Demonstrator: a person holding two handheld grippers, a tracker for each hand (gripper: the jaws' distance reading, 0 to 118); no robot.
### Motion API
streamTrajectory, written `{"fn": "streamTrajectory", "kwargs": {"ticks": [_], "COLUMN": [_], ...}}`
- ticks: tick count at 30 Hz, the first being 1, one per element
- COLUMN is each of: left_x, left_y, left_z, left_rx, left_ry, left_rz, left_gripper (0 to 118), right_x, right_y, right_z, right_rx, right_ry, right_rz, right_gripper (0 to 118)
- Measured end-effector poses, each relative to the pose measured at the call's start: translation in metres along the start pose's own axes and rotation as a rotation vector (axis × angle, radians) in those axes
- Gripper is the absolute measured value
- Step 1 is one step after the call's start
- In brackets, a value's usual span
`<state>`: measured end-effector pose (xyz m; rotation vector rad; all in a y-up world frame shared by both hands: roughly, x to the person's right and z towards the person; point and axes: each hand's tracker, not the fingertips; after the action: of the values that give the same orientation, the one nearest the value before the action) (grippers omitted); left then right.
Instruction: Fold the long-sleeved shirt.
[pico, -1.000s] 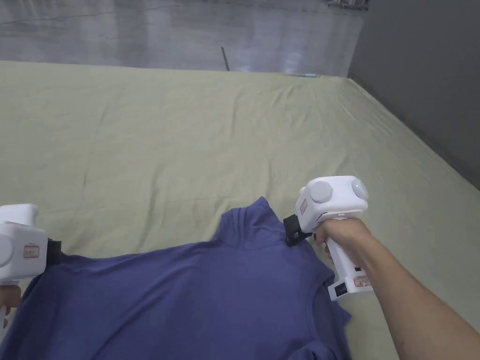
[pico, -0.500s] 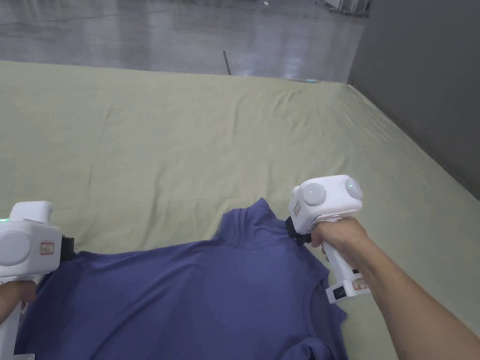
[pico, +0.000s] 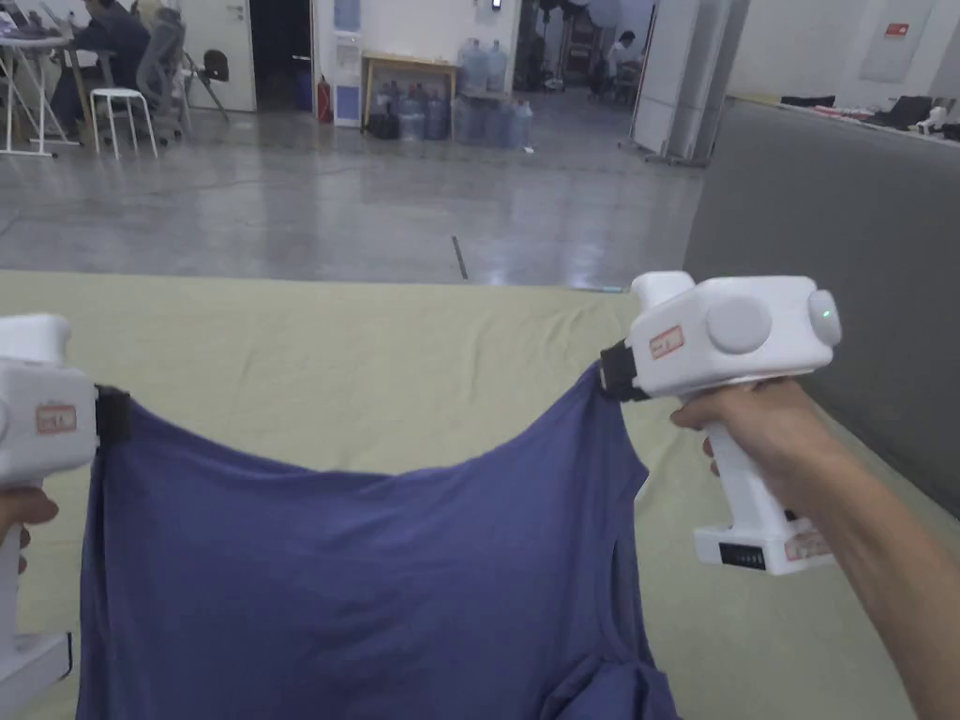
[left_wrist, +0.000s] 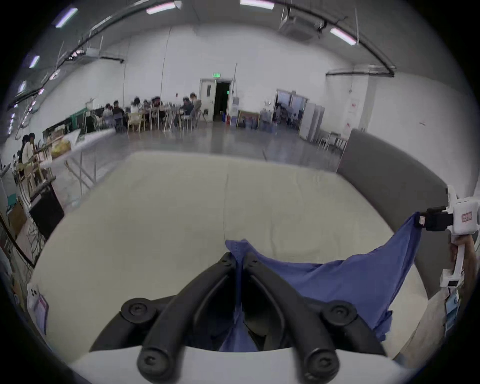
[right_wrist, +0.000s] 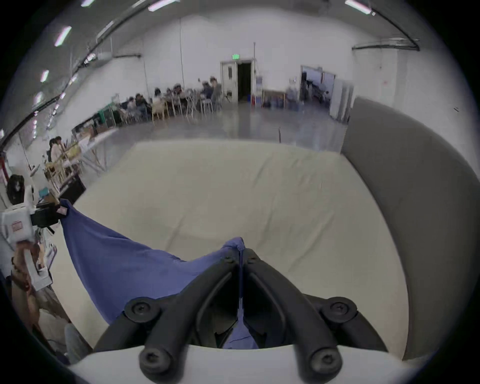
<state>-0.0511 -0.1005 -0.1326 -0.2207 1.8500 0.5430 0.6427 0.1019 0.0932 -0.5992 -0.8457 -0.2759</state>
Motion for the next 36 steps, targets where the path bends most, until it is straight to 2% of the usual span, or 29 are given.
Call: {"fn": "streamTrajectory", "kwargs": {"ticks": [7,12,14,16,20,21,22,25,30,36], "left_x": [0.017,0.024,0.021,0.005,0.017,0.063,0.076,0.077,0.070,0.076], "left_y": [0.186,0.273,0.298,0.319,0.325,0.318,0.318,0.333,0.321,0.266], "left_z": [0.100,0.190,0.227,0.265,0.320,0.326,0.335,0.361,0.369,0.351], "left_rx": [0.220,0.325,0.362,0.398,0.392,0.372,0.372,0.399,0.385,0.339], "left_ry": [0.010,0.037,0.058,0.105,0.108,0.013,-0.013,-0.003,0.015,-0.001], "left_rz": [-0.003,-0.007,-0.008,-0.020,-0.027,-0.065,-0.083,-0.112,-0.095,-0.086], "left_gripper": [1,1,1,1,1,1,1,1,1,1], "right_x": [-0.006,0.000,0.001,0.005,0.008,0.008,0.008,0.008,0.018,0.032], "right_y": [0.102,0.191,0.224,0.254,0.311,0.324,0.332,0.353,0.361,0.327], "right_z": [0.043,0.051,0.052,0.049,0.044,0.044,0.045,0.047,0.043,0.002], "right_rx": [0.159,0.258,0.299,0.325,0.410,0.435,0.477,0.502,0.509,0.432], "right_ry": [-0.013,-0.037,-0.079,-0.100,-0.190,-0.200,-0.215,-0.263,-0.225,-0.197], "right_rz": [-0.011,-0.002,0.009,-0.012,-0.012,-0.005,-0.009,-0.010,-0.083,-0.132], "right_gripper": [3,3,3,3,3,3,3,3,3,3]}}
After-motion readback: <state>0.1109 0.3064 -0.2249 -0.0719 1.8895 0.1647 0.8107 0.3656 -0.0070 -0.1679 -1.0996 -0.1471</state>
